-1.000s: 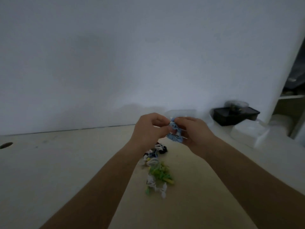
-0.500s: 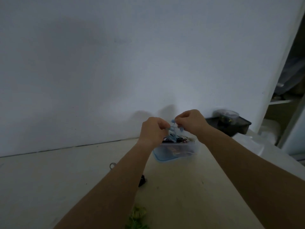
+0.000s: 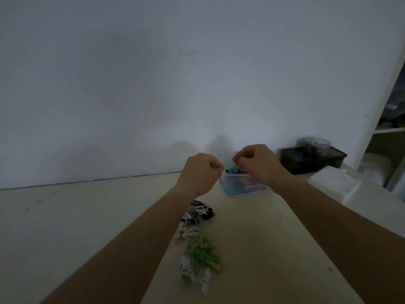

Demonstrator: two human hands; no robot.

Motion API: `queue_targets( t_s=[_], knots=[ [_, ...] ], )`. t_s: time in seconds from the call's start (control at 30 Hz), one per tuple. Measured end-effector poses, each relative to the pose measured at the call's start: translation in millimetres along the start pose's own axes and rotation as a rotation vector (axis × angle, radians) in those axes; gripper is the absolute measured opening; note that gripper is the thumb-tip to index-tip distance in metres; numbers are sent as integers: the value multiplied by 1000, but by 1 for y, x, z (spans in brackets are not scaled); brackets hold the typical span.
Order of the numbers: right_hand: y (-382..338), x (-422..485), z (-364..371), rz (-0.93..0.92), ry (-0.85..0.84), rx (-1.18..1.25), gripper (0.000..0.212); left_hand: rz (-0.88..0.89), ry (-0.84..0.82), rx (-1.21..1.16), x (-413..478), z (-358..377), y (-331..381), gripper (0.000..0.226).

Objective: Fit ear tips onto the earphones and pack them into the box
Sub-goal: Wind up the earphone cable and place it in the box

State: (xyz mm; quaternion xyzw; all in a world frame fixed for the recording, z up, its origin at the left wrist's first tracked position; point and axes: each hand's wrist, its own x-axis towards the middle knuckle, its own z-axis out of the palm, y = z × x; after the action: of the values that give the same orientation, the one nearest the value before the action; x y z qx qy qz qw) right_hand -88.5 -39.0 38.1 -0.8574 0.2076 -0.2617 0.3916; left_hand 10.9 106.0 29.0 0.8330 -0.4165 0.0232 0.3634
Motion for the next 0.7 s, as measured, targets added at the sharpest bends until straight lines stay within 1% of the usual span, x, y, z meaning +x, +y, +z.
queue_targets(
  t_s=[0.1,0.13,0.17,0.23,0.3,0.37,0.47,0.57,0.7],
  knots=[
    [-6,-24,19,5,-186,73,22,-45,-21,53,-28,-14,-15,14],
    [-5,-30,25,12,-264,59,24,-68,-24,64,-35,-17,-21,15],
    [-3,-37,33,-1,-330,3,28,-100,-35,83,-44,-19,-28,18],
    [2,-47,48,-65,-395,-171,38,-156,-83,149,-61,-21,-40,25],
    [5,-56,63,-100,-413,-253,46,-185,-136,237,-75,-22,-50,34],
    [7,-60,76,-127,-389,-271,41,-201,-152,239,-85,-22,-59,42],
    [6,-62,93,-172,-346,-314,29,-220,-118,112,-94,-21,-70,47],
    [-2,-63,100,-184,-315,-359,26,-232,-43,-16,-94,-22,-80,45],
    [-4,-58,104,-195,-315,-458,22,-211,-21,-147,-94,-23,-93,47]
  ],
)
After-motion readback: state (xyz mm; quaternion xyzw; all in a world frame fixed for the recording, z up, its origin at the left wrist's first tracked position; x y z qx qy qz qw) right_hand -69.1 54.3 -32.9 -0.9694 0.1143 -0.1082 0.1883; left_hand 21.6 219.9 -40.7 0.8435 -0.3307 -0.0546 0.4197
